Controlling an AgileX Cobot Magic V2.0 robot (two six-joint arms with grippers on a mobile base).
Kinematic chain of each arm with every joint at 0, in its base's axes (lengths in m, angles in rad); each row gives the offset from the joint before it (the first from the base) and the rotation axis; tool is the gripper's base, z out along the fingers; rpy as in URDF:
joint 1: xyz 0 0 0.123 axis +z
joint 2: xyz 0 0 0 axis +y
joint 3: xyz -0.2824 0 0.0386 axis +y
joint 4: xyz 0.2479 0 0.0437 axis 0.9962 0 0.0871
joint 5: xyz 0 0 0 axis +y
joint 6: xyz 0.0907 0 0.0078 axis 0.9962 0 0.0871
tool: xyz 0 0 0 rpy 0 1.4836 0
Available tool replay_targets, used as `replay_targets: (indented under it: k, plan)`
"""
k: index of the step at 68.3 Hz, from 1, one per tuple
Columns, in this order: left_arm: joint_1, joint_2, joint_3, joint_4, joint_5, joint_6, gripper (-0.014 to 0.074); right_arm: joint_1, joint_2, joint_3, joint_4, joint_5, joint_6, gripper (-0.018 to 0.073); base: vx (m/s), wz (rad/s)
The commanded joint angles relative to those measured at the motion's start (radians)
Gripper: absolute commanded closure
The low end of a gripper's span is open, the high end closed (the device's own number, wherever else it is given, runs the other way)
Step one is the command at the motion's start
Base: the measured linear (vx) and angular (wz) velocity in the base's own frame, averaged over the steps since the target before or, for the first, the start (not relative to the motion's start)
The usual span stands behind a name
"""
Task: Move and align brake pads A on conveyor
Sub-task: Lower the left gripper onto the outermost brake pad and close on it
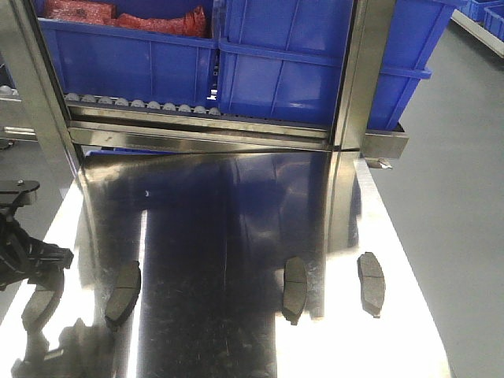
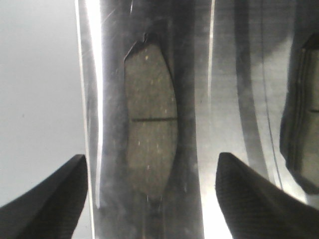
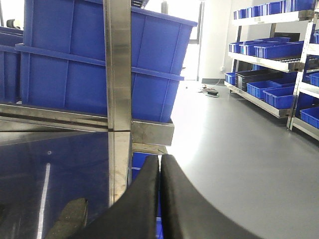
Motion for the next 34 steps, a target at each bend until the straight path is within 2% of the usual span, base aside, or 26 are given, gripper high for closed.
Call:
replay_targets:
  k: [1,34]
  plan:
    - [-0.005,0.006,-0.052,-0.01,-0.014,0.007,0.0093,-0.004,-0.01,0.012,-0.007,-0.071,-0.008,0.0571,0.0,0.0]
    - [-0.005,0.125,-0.092,-0.01,-0.038,0.007,0.0093,-0.005,-0.01,0.012,-0.007,-0.072,-0.008,0.0571,0.0,0.0]
